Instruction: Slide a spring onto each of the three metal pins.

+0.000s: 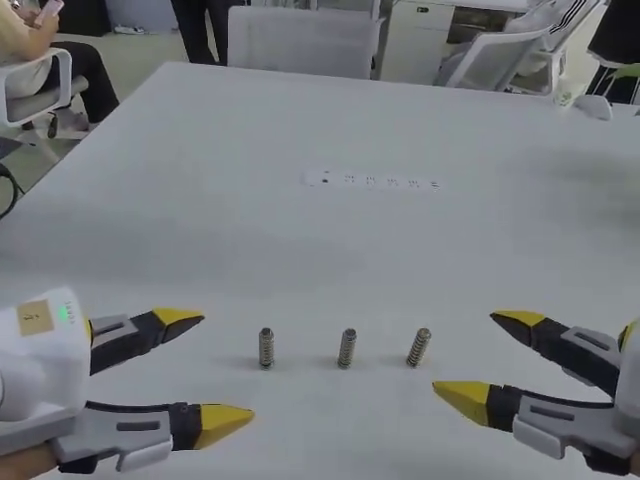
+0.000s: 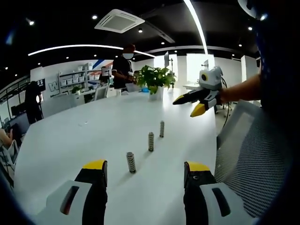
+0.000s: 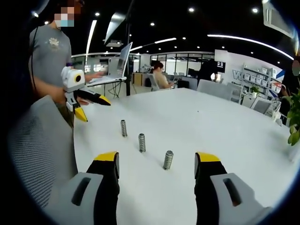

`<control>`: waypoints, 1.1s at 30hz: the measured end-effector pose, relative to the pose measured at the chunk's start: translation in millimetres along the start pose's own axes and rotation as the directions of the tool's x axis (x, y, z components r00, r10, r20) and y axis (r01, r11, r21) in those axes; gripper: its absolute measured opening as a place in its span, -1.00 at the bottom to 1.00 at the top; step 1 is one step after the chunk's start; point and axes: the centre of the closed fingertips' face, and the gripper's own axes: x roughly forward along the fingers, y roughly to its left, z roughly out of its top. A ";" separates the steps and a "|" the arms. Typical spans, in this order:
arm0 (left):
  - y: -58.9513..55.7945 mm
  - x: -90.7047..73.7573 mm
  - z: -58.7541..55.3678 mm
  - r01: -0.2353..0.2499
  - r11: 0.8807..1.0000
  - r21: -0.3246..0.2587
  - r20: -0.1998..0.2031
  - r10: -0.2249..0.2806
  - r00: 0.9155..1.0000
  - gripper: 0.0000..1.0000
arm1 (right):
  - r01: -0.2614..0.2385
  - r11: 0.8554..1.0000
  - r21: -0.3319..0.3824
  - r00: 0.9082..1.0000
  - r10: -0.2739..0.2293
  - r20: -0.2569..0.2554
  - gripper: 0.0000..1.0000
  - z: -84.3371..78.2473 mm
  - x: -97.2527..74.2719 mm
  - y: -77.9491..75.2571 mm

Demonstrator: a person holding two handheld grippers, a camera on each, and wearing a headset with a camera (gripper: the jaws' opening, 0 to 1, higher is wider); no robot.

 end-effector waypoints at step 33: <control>-0.8 2.8 -23.1 0.002 0.999 -0.044 -0.039 -0.004 0.999 0.30 | 0.013 0.999 0.046 0.999 -0.012 -0.030 0.58 -34.1 3.2 0.2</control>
